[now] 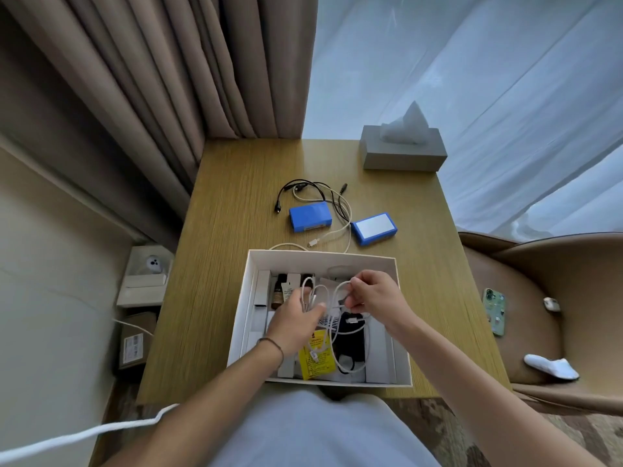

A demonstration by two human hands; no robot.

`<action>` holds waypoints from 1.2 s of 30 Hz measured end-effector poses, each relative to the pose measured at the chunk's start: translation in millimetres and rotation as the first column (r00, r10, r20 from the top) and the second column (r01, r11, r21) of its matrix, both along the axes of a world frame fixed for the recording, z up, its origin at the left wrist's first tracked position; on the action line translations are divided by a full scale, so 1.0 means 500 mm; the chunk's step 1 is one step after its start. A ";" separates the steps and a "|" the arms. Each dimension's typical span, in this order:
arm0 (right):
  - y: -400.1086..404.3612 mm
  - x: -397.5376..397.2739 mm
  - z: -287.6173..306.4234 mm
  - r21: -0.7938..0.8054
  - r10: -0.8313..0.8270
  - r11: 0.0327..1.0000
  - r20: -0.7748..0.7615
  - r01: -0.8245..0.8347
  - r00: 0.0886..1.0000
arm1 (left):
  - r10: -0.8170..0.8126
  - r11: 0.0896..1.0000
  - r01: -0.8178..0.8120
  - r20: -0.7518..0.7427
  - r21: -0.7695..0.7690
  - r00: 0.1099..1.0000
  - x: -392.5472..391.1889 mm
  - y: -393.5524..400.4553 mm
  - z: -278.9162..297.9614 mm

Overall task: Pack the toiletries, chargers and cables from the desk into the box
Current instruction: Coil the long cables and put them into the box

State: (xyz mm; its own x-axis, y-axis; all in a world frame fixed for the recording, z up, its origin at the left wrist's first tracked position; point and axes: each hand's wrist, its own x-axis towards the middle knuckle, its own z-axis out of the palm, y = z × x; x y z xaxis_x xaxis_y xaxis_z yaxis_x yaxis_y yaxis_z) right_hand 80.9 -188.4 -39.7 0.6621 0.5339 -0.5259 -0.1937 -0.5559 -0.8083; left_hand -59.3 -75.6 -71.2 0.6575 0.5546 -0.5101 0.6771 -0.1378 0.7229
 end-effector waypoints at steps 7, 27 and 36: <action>0.001 -0.015 -0.045 -0.242 0.252 0.956 0.398 -0.164 0.882 | -0.055 0.977 0.078 -0.120 0.196 0.991 -0.056 0.052 0.014; 0.045 0.072 0.052 -0.257 0.359 0.933 0.624 -0.251 0.695 | -0.191 0.766 0.009 0.214 0.643 0.958 0.008 0.080 0.127; 0.120 0.240 0.035 -0.200 0.330 0.944 0.525 -0.263 0.784 | -0.224 0.795 0.116 0.111 0.595 0.968 0.160 0.145 0.135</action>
State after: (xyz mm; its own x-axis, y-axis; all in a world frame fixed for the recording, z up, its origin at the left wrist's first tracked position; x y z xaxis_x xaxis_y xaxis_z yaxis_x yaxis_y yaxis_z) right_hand 200.7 -128.4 -22.5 0.6741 0.7128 -0.1939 0.4488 -0.6037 -0.6589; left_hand 20.8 -3.0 -3.5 0.8137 0.5812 -0.0026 0.4795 -0.6687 0.5683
